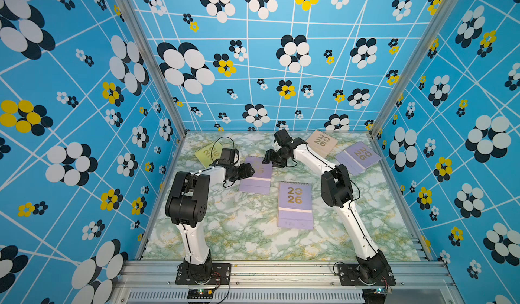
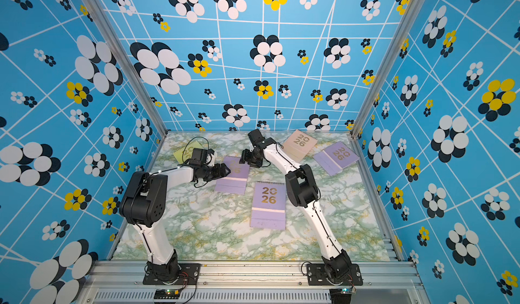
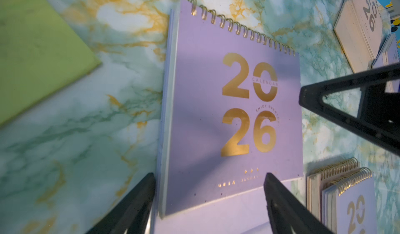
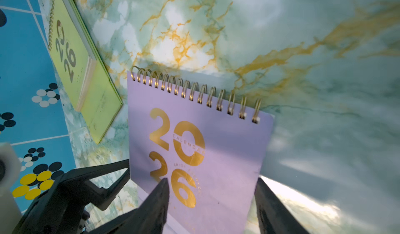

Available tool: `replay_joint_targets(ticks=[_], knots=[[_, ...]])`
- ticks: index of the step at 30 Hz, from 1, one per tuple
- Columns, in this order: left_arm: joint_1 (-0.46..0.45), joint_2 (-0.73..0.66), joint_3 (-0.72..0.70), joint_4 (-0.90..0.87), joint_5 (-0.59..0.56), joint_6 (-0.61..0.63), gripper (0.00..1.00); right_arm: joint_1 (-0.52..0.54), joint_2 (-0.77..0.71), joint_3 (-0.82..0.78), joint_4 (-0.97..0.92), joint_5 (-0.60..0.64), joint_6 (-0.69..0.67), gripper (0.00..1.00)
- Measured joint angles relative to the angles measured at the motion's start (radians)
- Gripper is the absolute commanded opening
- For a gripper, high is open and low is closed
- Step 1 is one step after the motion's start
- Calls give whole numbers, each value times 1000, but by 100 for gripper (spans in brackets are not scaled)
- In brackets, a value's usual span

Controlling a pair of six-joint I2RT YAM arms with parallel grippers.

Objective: Stack the calendars
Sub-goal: Adjust the calendar at the center of the board.

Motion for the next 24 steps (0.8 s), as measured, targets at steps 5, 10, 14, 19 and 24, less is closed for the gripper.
replay_joint_targets(ticks=[5,10,14,19,24], knots=[[0,-100,-101,-36,-19,1,81,19,0,6,-6,-19,-3,63],[0,-187,-159,-67,-44,3,81,43,0,6,-9,-23,-4,63],[0,-245,-182,-86,-66,8,81,58,0,-6,-7,-23,-4,63],[9,-257,-171,-82,-81,15,81,59,0,-32,-8,-19,-8,63],[21,-199,-106,-62,-80,19,78,58,-2,-35,-6,-19,-10,63]])
